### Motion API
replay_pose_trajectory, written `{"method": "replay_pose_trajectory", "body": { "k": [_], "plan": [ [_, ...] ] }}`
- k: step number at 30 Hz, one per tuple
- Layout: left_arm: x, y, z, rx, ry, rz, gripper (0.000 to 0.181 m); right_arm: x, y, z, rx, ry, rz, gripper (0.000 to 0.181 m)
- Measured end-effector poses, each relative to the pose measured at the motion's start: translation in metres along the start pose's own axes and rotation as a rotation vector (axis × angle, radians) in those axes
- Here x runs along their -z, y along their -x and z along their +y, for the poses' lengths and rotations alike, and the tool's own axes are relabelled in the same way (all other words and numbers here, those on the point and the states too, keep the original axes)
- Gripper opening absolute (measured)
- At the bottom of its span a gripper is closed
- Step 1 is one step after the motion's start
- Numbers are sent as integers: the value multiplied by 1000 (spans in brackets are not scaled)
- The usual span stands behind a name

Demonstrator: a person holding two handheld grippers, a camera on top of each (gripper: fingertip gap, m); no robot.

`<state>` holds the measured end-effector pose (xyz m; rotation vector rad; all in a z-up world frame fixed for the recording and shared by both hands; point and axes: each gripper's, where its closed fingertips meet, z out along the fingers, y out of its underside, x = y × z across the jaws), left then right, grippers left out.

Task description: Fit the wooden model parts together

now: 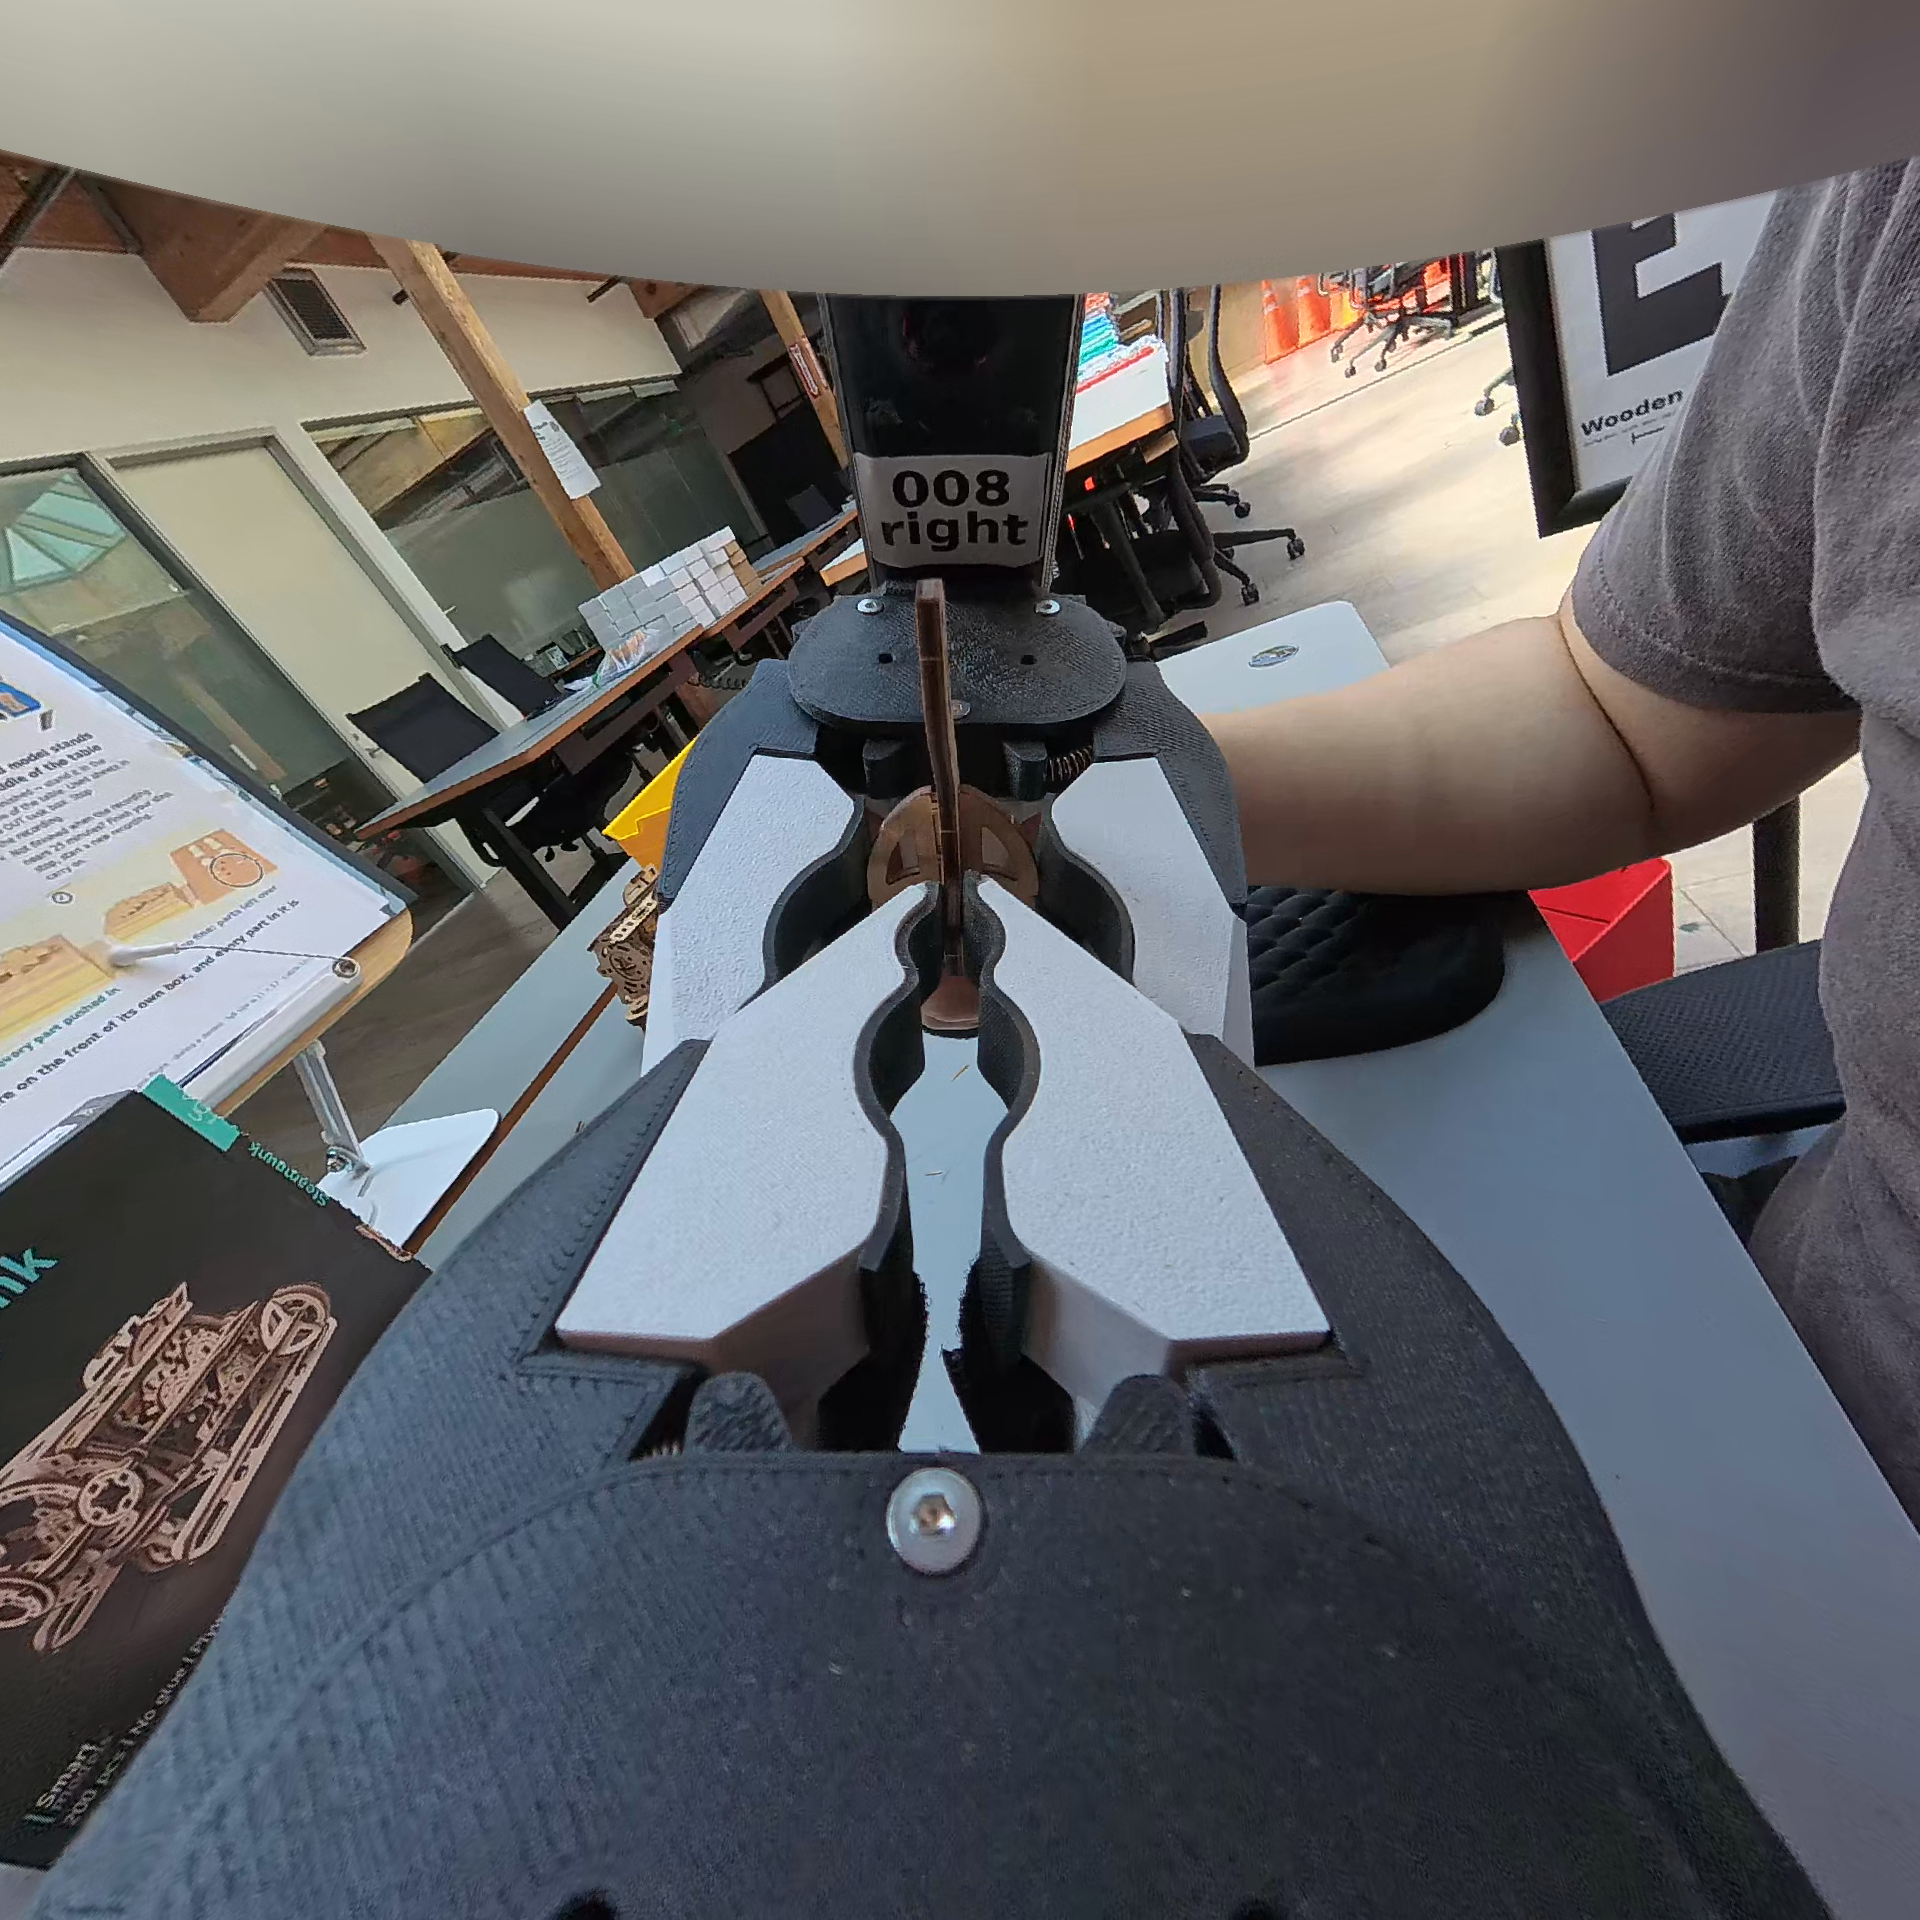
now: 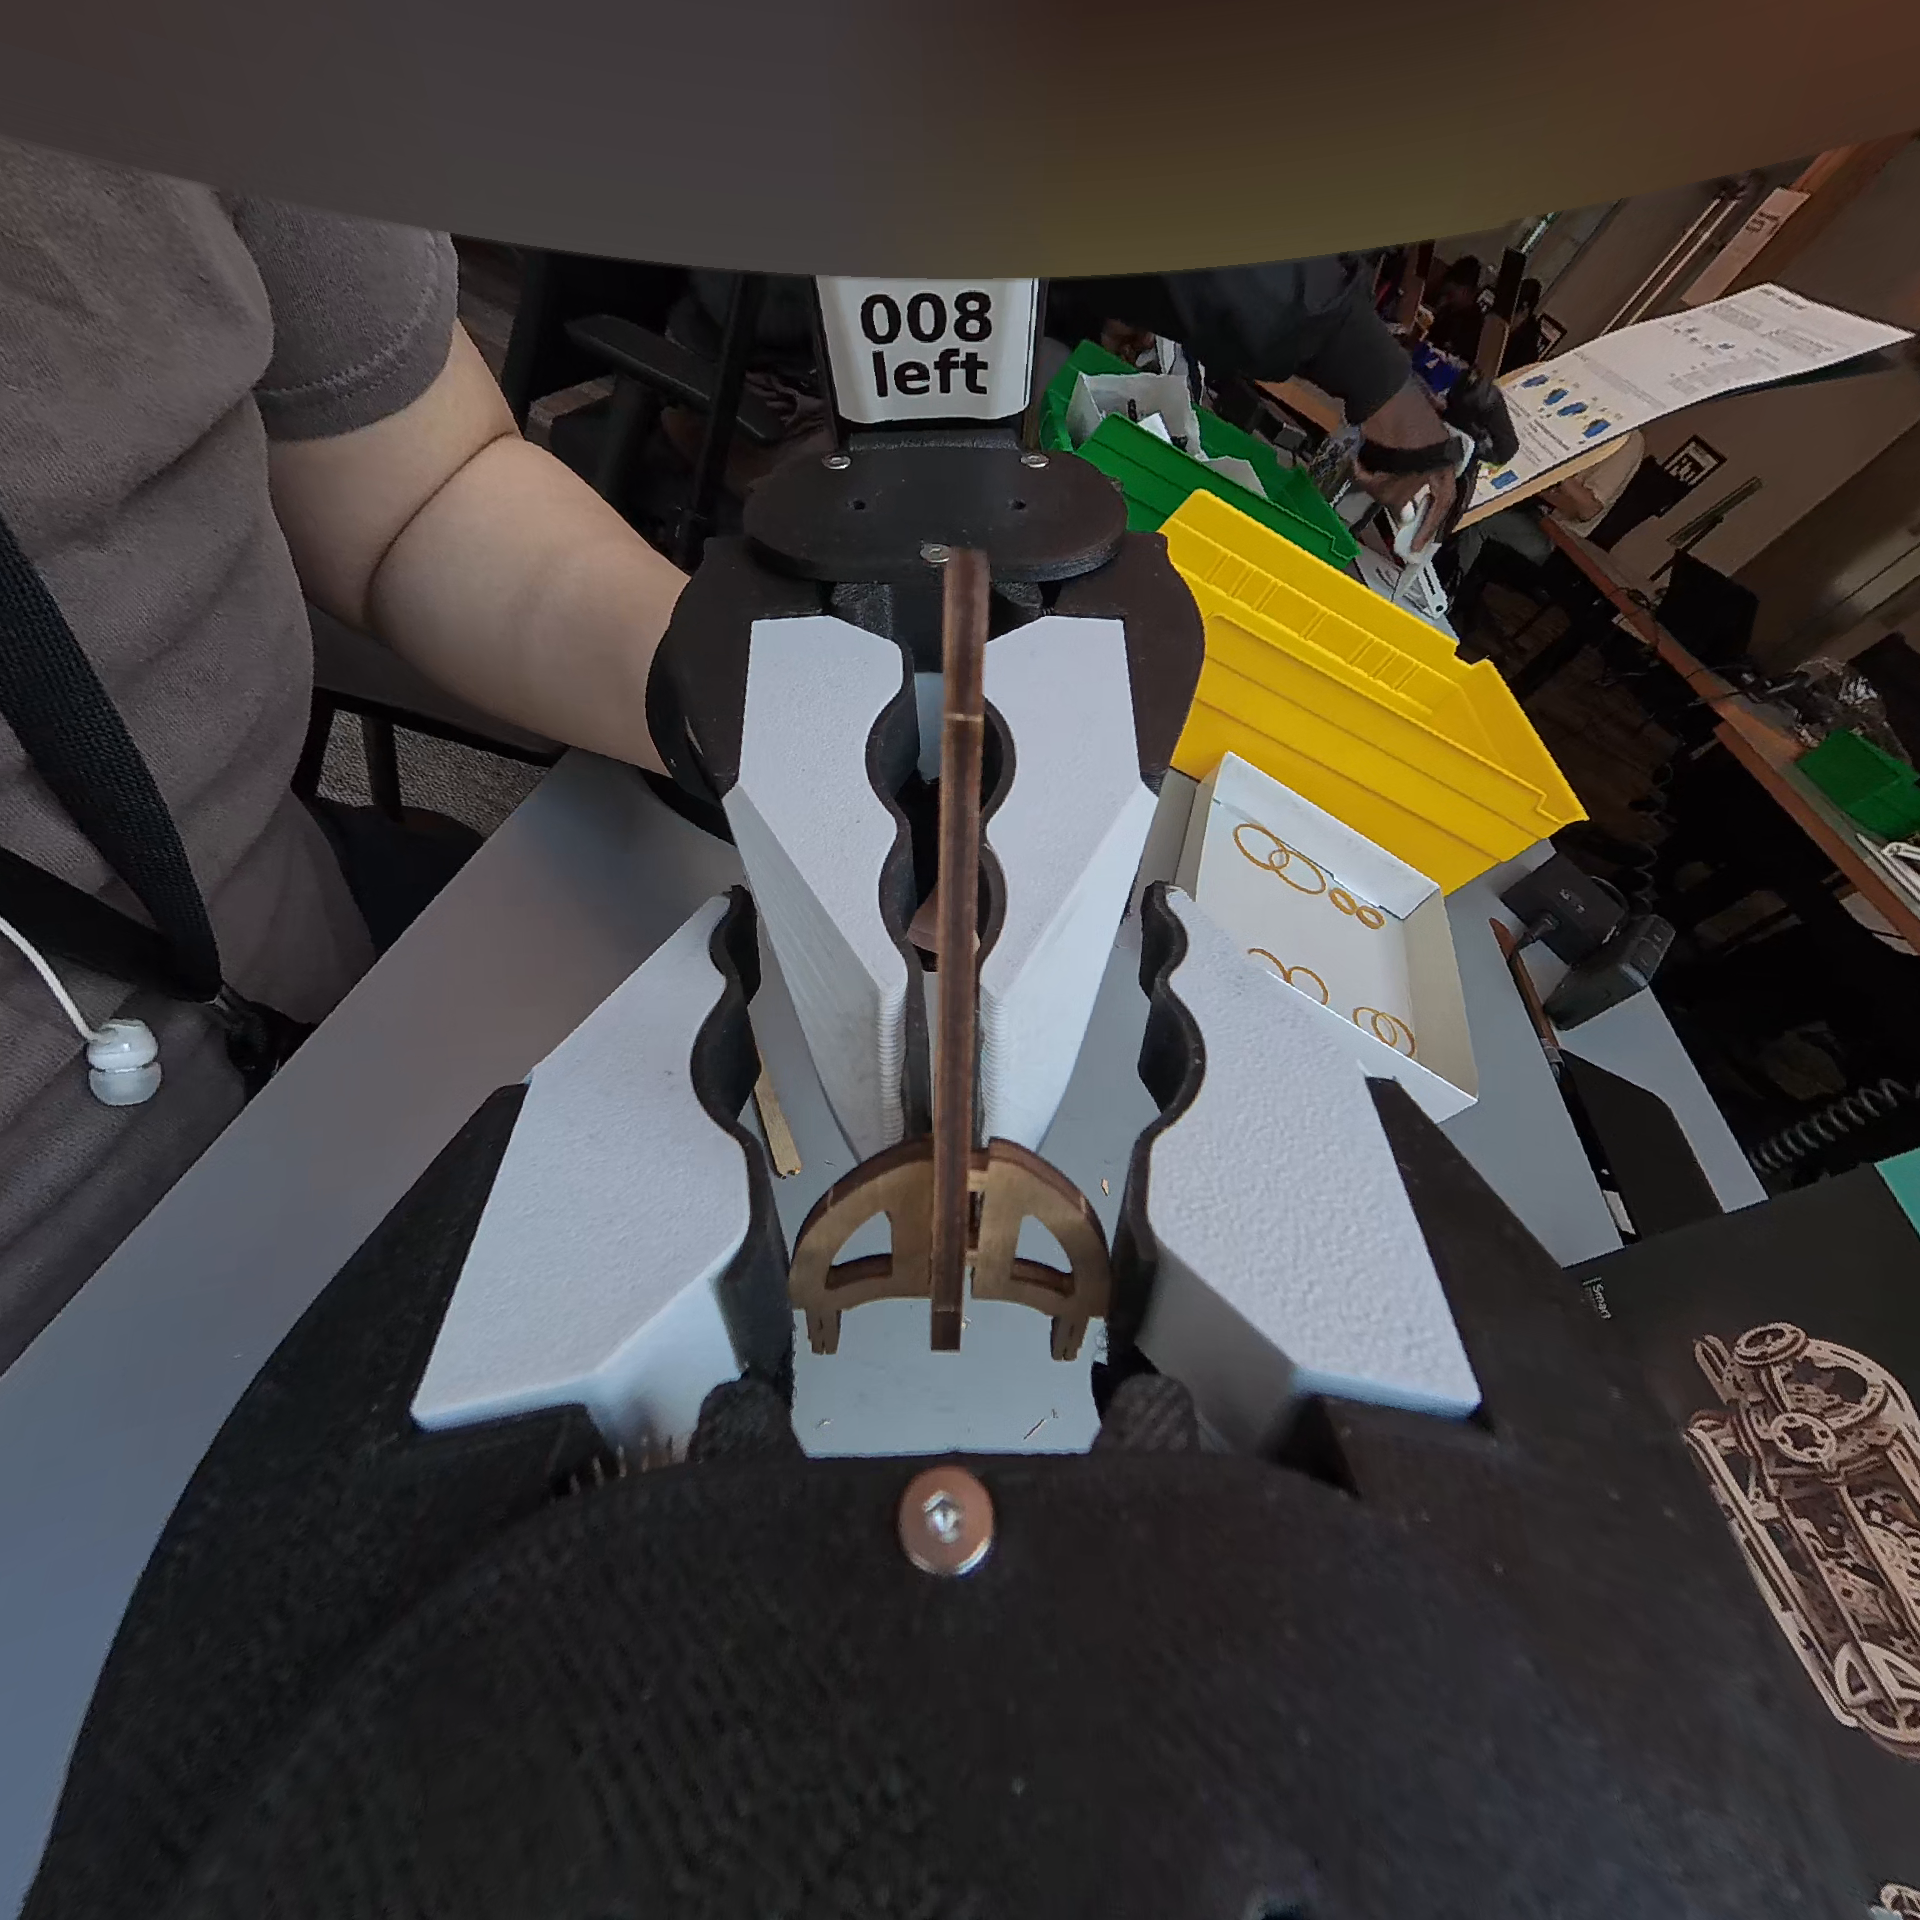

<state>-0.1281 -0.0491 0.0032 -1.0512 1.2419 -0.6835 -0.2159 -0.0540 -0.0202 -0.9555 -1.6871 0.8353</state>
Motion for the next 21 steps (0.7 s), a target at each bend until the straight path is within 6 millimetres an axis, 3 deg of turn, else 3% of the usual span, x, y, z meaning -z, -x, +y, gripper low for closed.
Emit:
{"method": "replay_pose_trajectory", "body": {
  "k": [10, 16, 21],
  "plan": [
    [0, 2, 4, -10, 31, -23, 0, 0, 1, 3, -49, 9, -21, 75],
    [2, 4, 12, -105, 147, -51, 0, 9, -3, 1, 32, 52, 33, 67],
    [1, 2, 12, -92, 190, -28, 0, 6, -6, 15, 49, 151, 44, 67]
  ]
}}
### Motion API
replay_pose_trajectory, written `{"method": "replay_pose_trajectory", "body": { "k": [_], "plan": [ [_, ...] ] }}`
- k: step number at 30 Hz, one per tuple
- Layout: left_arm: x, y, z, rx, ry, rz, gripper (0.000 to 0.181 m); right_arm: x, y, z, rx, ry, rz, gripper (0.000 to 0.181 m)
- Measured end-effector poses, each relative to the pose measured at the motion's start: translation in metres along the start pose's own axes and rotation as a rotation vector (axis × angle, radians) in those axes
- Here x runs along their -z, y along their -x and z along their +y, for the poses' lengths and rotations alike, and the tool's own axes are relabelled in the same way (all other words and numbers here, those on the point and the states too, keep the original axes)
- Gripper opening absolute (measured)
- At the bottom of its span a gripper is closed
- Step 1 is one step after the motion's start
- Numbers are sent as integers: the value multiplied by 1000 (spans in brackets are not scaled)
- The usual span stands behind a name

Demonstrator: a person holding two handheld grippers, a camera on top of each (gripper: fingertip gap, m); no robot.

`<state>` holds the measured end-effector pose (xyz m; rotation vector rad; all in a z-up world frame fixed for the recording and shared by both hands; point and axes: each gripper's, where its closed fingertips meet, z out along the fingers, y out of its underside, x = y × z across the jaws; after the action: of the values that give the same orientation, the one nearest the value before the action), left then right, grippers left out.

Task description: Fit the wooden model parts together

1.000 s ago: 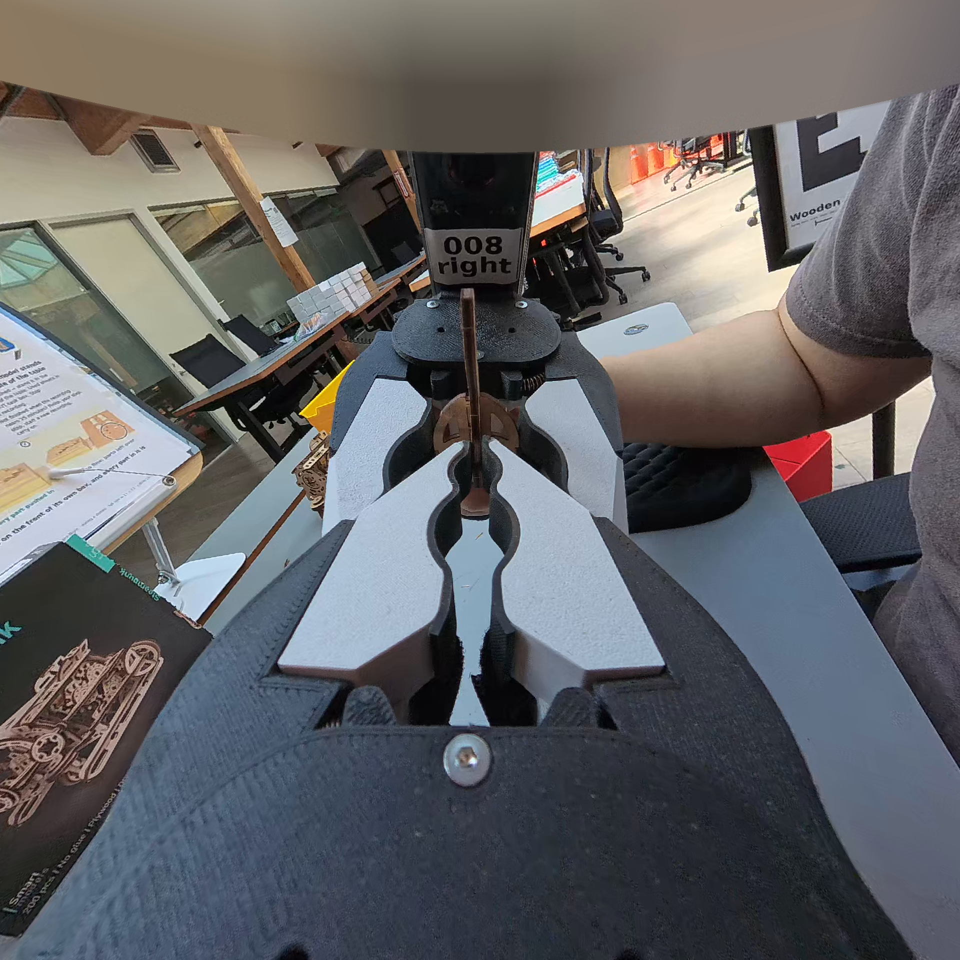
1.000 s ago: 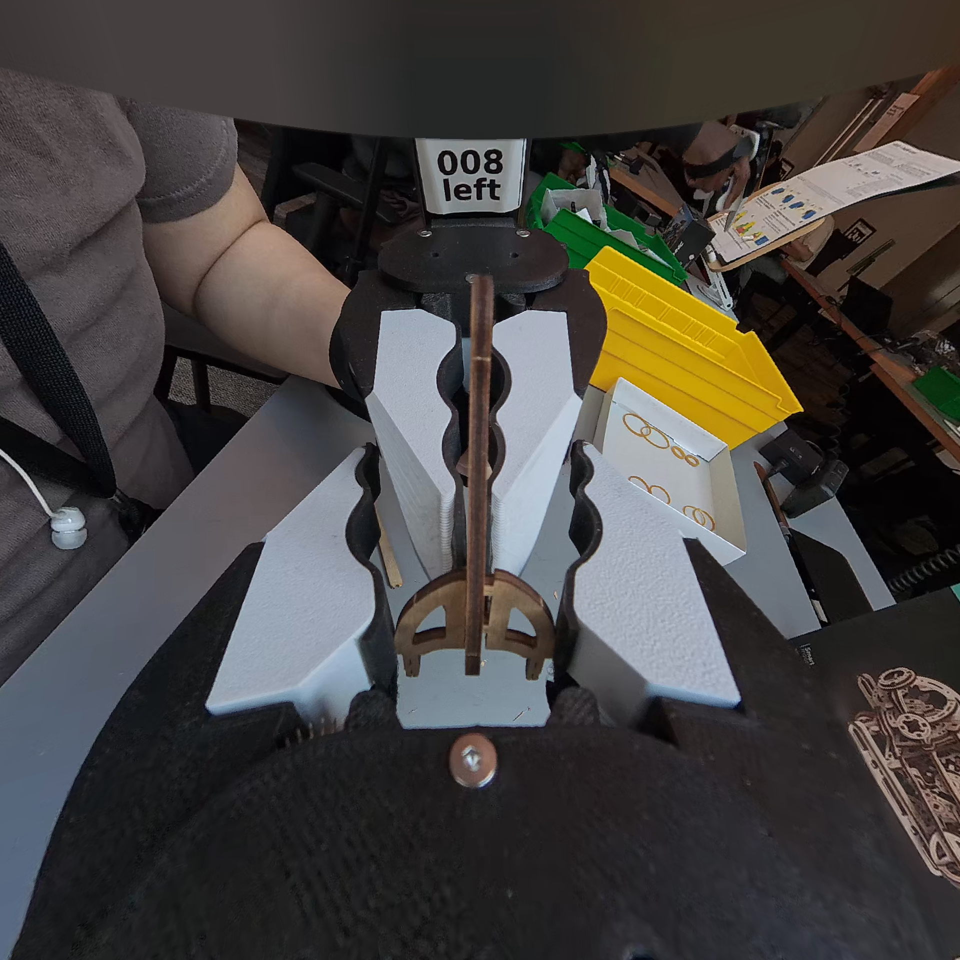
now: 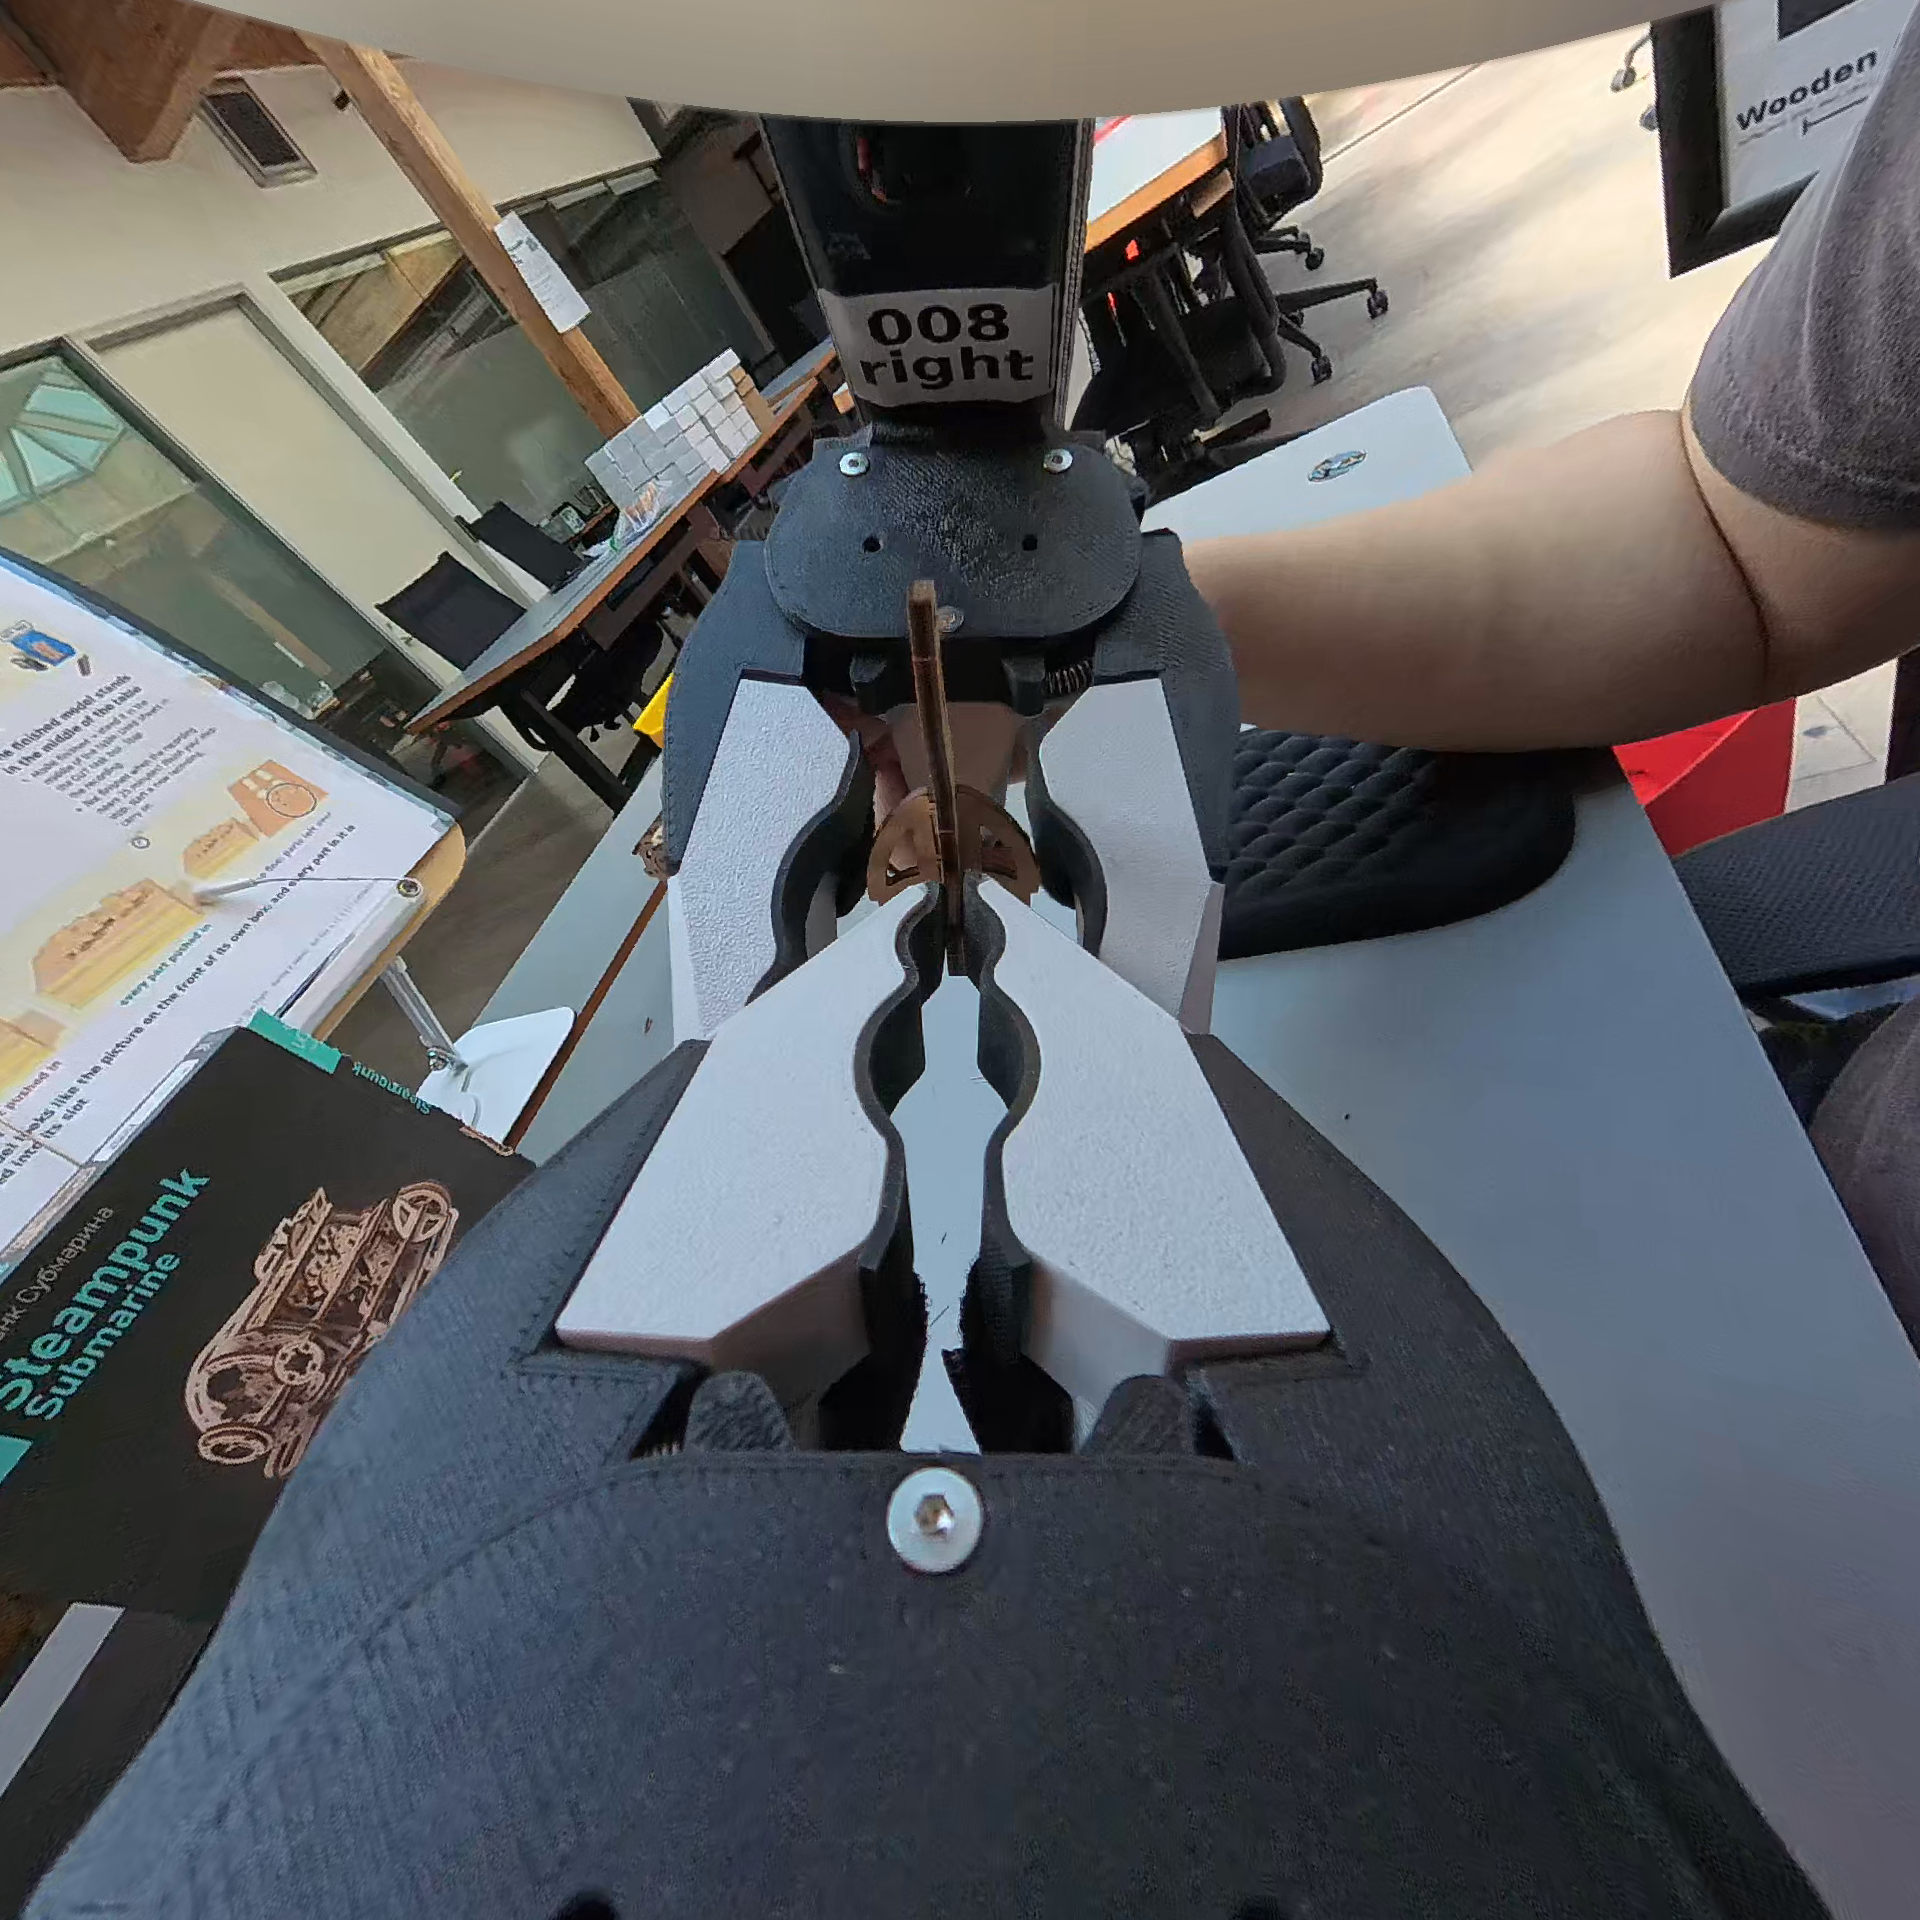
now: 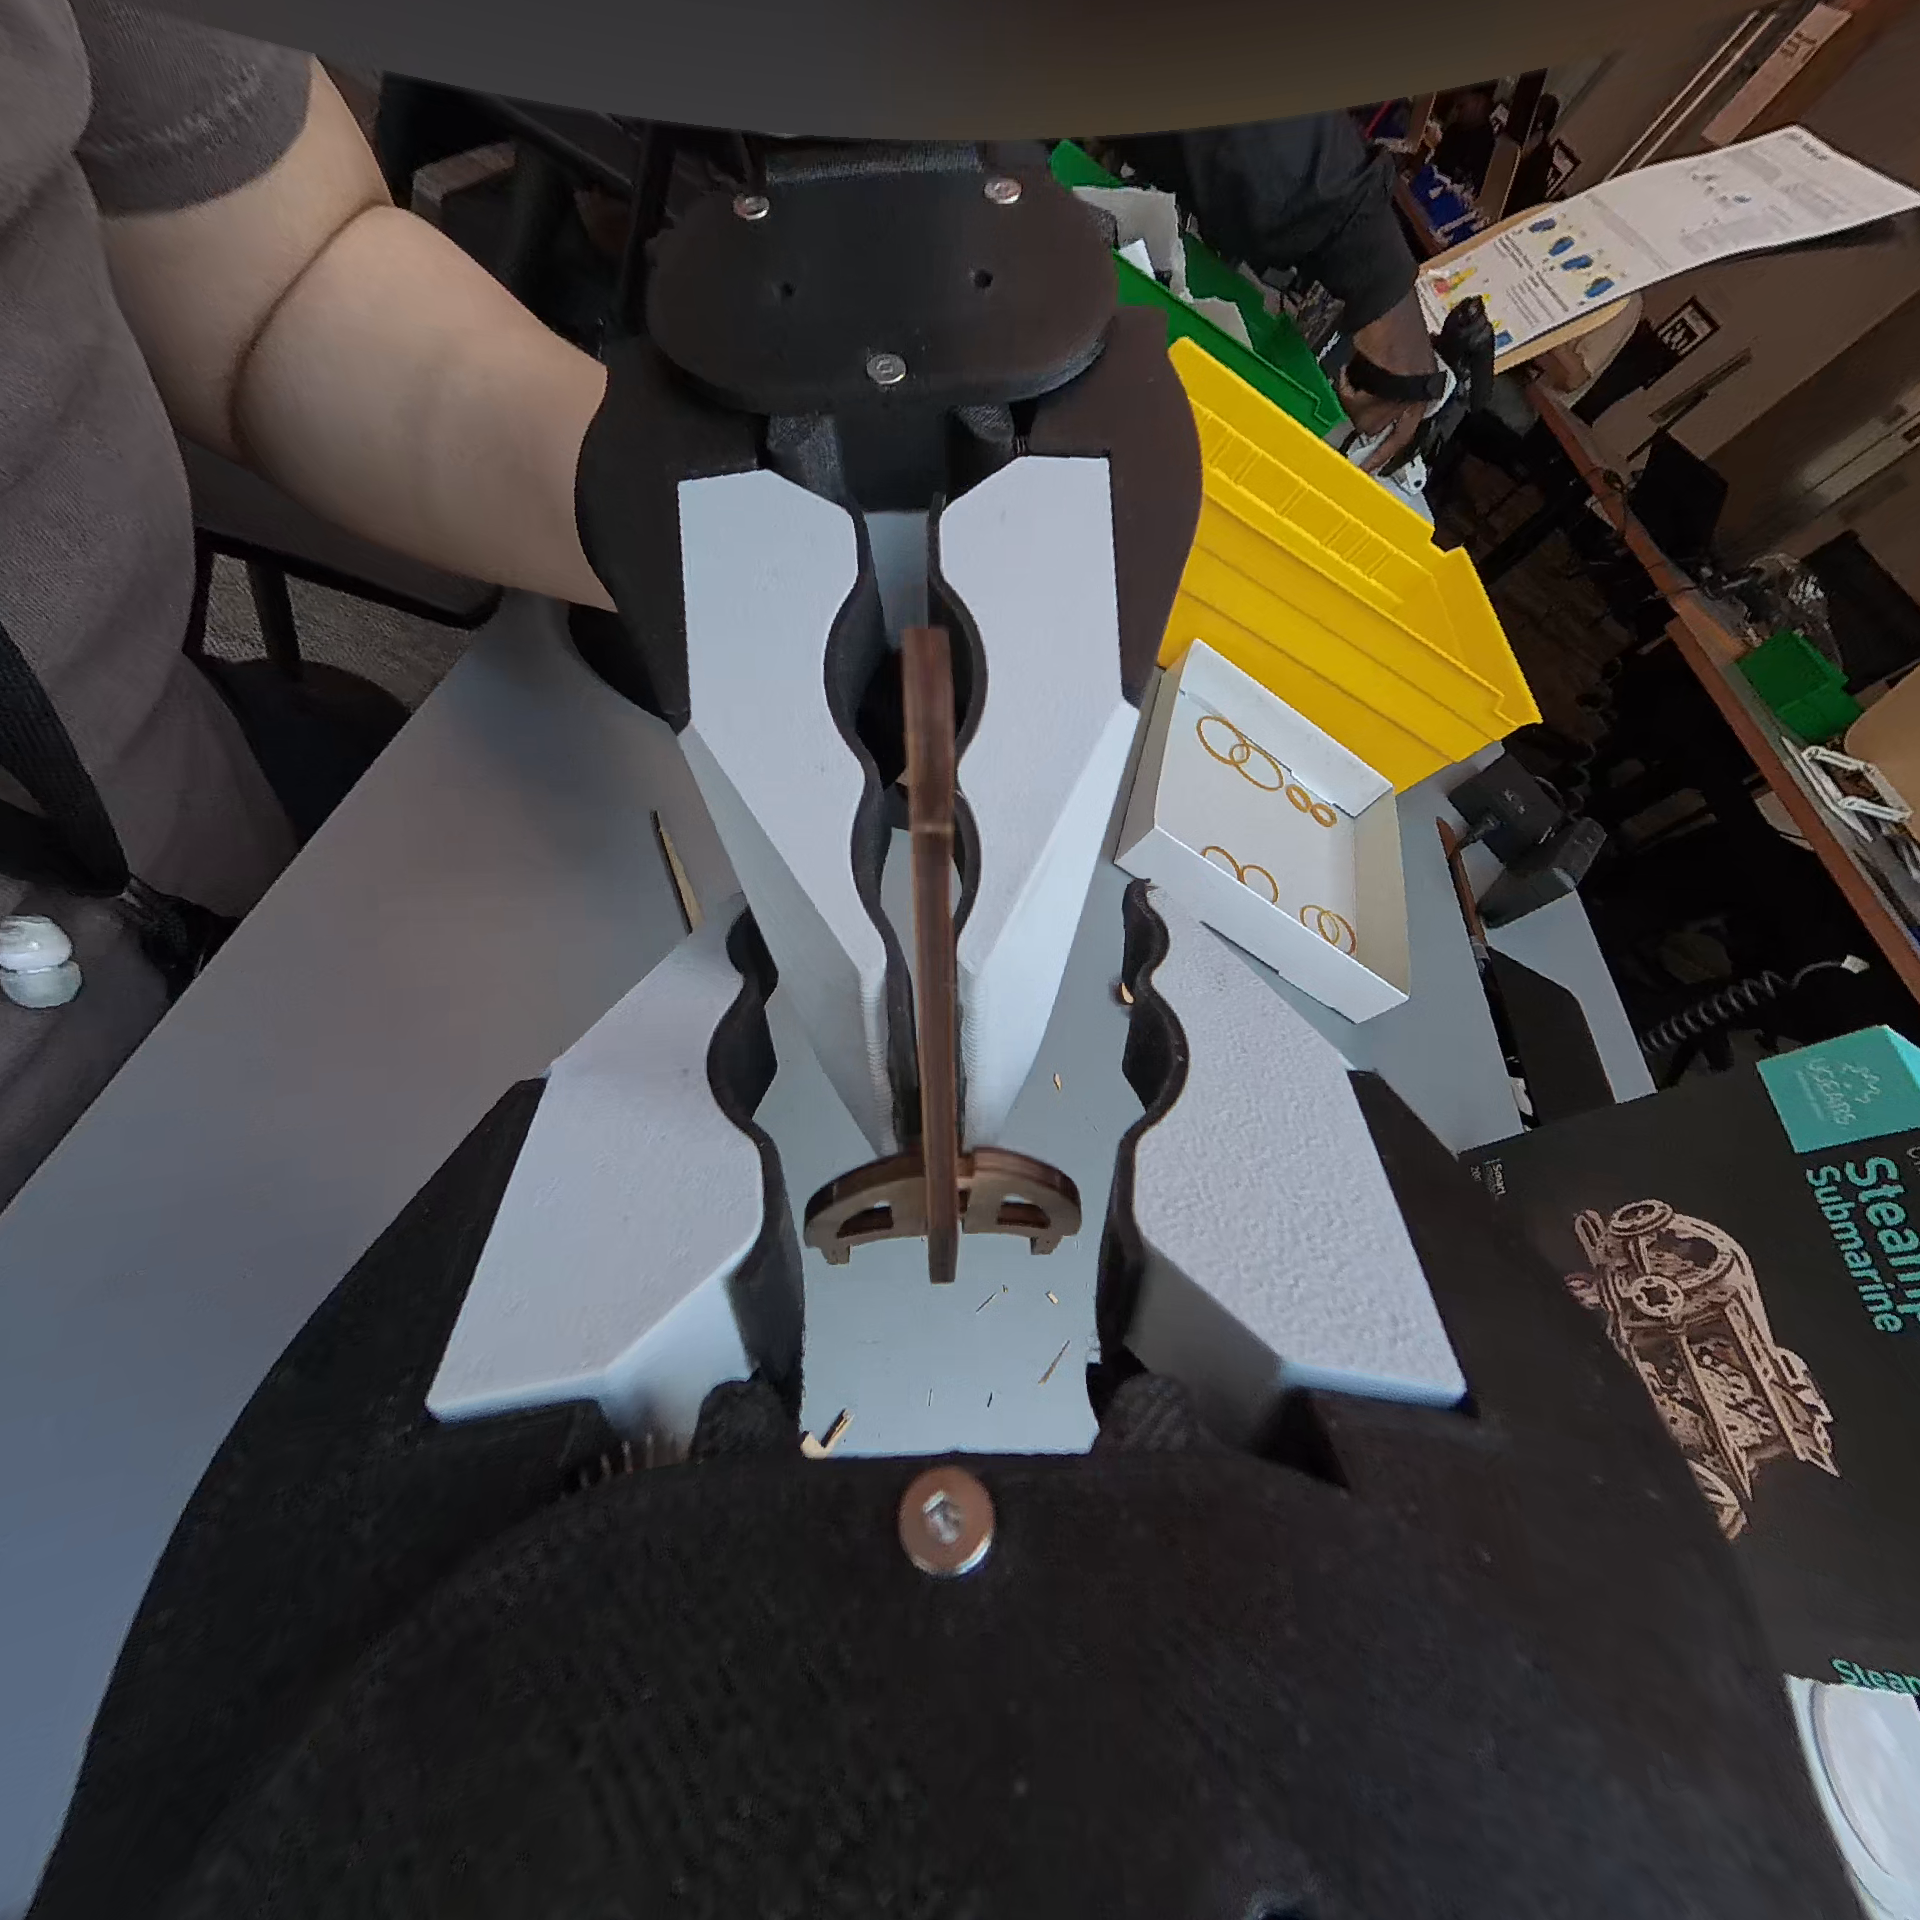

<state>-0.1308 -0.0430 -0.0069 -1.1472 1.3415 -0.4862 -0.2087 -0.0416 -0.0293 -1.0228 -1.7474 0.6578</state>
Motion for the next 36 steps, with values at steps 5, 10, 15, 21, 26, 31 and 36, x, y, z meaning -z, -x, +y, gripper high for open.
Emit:
{"method": "replay_pose_trajectory", "body": {
  "k": [5, 10, 15, 21, 26, 31, 36],
  "plan": [
    [-5, -2, 15, -113, 149, -22, 1, -9, -3, 24, 55, 171, 47, 69],
    [-7, 3, 25, -157, 263, -67, 1, -12, -10, 43, 100, 284, 114, 70],
    [-7, 7, 34, -253, 379, -125, 1, -12, -20, 57, 157, 356, 186, 68],
    [-10, 4, 41, -293, 422, -129, 1, -14, -24, 64, 203, 383, 224, 53],
    [-10, 4, 43, -232, 398, -123, 1, -15, -24, 65, 207, 377, 235, 51],
    [1, 12, 38, 54, 277, -104, 19, -10, -32, 60, 169, 297, 269, 52],
    [15, 15, 39, 477, 112, 64, 16, -6, -26, 29, -55, 39, 180, 51]
  ]
}}
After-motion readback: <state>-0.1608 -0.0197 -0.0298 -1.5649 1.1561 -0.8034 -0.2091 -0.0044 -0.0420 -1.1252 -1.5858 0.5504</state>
